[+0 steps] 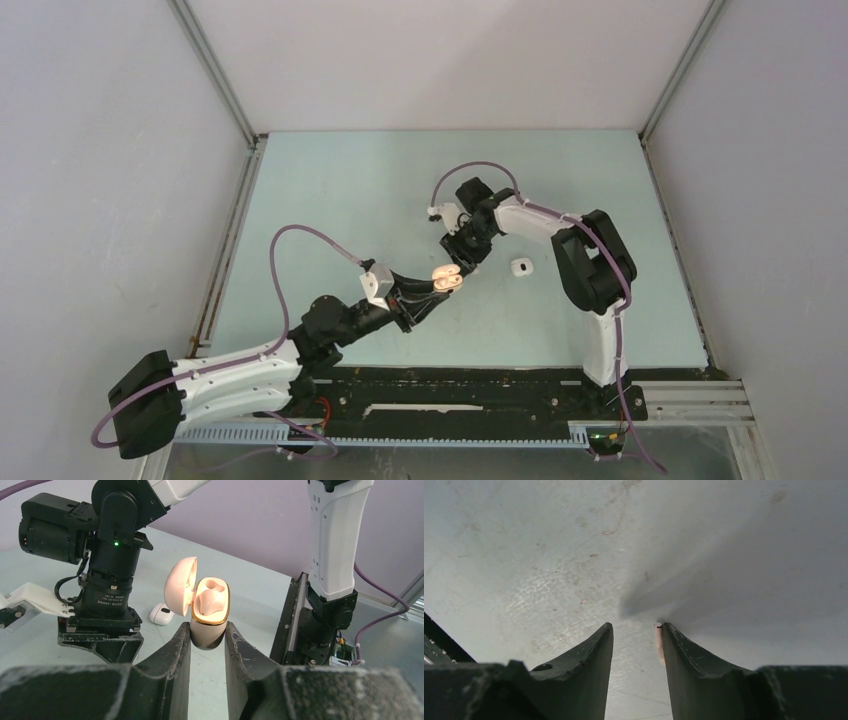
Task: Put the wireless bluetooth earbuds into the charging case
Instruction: Pick up the earbud from the center of the board.
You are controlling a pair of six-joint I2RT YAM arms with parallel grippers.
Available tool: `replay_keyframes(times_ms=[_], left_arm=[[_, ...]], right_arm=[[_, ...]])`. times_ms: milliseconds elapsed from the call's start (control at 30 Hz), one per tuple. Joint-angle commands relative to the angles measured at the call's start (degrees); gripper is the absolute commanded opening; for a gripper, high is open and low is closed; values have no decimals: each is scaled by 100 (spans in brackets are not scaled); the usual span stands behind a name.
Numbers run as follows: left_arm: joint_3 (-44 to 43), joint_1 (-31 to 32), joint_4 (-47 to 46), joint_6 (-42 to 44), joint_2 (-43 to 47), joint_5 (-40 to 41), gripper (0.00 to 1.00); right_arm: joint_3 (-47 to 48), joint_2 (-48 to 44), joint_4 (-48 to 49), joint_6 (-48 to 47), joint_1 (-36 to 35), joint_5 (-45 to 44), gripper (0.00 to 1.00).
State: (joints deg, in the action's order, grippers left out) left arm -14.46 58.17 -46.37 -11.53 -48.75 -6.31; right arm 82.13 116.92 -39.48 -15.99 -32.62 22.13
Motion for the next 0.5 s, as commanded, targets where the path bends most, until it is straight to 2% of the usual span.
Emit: replay_keyframes(times_ms=[0,200,467], left_arm=[[-61,54,-267,63,13,62,0],[-70,54,-241,80,-3,55,0],[-84,54,-241,107,-93,42,0]], right_arm=[[156,39,-254,-270,-152,275,43],[29,-150,-562,-374,-130,450,42],[-74,-276,-677,-354,280,608,41]])
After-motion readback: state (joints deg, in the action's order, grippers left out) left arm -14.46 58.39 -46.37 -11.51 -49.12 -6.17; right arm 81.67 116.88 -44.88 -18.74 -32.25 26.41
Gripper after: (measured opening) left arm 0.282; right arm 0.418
